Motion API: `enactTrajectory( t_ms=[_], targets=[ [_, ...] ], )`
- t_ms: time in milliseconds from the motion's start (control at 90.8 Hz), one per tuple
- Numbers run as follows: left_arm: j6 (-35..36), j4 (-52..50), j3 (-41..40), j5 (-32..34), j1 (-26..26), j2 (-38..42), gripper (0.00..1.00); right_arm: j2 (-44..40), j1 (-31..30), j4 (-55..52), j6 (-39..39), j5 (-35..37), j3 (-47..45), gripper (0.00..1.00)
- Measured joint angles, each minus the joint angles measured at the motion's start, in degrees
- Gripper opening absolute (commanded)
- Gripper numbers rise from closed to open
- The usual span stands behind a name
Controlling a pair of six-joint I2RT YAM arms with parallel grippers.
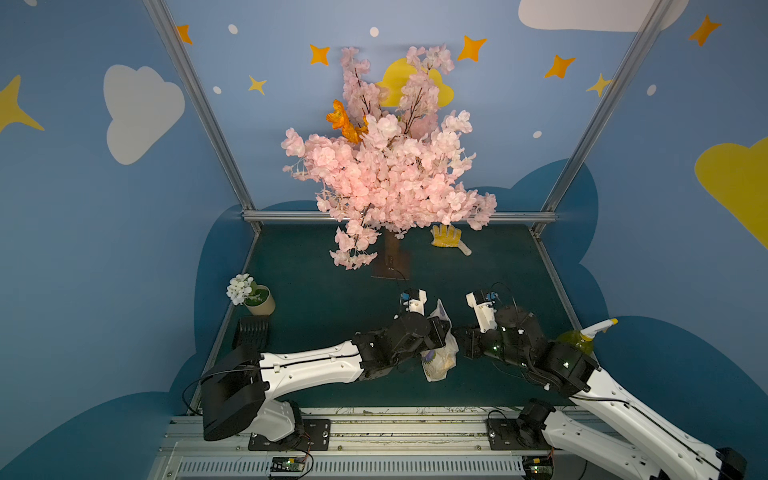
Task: Pour the oats into the breakfast bowl
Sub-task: Open the oats bag at the center of the board.
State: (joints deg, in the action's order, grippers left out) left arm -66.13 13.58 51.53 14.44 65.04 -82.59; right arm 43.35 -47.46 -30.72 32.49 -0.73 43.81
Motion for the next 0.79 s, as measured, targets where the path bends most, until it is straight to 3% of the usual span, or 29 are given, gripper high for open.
enactTrajectory(
  t_ms=[286,330,430,661,793],
  targets=[
    [-0.37,1.16,-0.33,-0.31,0.00,-0.31,0.03,-0.59,0.00,-0.35,-0.66,1.66,-0.59,0.18],
    [-0.39,1.20,-0.42,-0.33,0.00,-0.31,0.03,-0.55,0.00,-0.37,-0.68,1.73,-0.68,0.17],
    [-0.37,1.42,-0.46,-0.35,0.00,-0.31,0.03,-0.22,-0.04,0.02,-0.87,1.60,-0.68,0.00],
    [-0.09,0.68,-0.68,-0.13,-0.02,0.07,0.03,0.07,-0.07,0.02,-0.87,2.45,-0.63,0.00],
    [1.88,-5.11,-0.68,1.38,-0.02,4.37,0.03,0.26,-0.07,-1.16,-1.07,5.16,-0.39,0.00]
  ],
)
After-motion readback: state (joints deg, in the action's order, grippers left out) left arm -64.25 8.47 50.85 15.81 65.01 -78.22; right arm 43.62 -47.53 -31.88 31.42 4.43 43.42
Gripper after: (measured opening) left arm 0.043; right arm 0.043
